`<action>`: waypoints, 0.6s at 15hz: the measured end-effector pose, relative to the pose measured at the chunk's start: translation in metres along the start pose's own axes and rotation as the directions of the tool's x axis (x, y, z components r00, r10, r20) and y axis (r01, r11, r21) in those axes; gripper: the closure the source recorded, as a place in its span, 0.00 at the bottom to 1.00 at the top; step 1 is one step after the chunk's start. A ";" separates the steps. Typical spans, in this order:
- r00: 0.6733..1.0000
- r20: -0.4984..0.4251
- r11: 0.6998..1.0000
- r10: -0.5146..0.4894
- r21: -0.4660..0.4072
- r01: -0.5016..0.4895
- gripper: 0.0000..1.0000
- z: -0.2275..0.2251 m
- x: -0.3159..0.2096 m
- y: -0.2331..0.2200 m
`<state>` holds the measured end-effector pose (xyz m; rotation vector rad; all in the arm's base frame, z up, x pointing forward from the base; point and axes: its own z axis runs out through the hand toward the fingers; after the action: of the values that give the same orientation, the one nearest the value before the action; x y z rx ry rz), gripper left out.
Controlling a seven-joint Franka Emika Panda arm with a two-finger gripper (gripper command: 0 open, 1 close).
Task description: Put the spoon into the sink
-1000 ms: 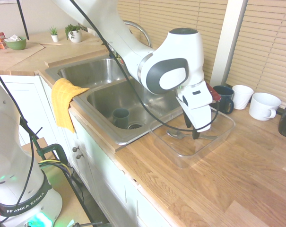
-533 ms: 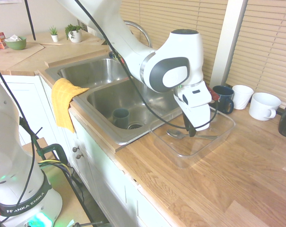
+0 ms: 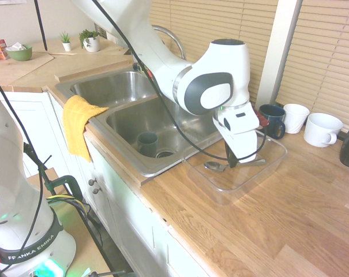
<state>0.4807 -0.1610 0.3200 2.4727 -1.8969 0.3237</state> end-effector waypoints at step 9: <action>0.999 0.000 0.998 0.044 0.036 -0.044 1.00 -0.010 0.016 0.010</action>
<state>0.4737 -0.1773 0.3313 2.4558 -1.9648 0.3627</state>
